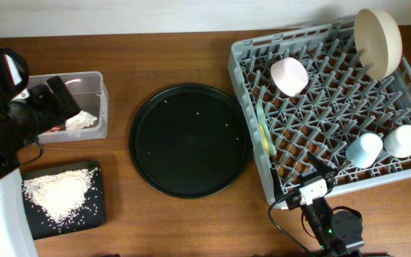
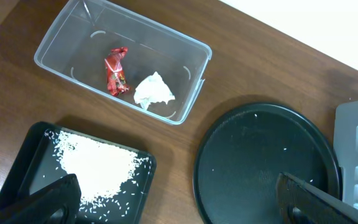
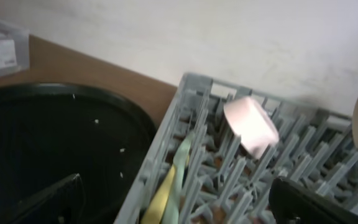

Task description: Sort waste into correct bins and load items into the dishwasher rack

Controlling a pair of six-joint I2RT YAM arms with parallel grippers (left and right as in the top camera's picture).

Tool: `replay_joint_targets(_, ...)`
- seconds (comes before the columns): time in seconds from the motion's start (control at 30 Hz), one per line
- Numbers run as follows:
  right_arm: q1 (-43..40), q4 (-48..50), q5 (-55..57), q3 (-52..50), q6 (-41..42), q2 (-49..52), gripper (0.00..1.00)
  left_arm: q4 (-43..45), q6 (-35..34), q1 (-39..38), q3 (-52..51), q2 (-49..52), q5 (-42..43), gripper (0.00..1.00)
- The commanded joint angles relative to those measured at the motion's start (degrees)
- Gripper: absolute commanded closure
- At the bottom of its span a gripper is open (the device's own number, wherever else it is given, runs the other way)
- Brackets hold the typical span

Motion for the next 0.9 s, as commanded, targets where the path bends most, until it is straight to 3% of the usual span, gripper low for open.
replay_joint_targets(0.0, -0.50, 0.11, -0.09, -0.46, -0.20, -0.50, 0.02, 0.00, -0.57, -0.07, 0.15, -0.68, 0.15, 0.01)
replay_joint_targets(0.87, -0.50, 0.11, -0.09, -0.46, -0.20, -0.50, 0.02, -0.52, -0.57, -0.81, -0.55, -1.55, -2.27, 0.01)
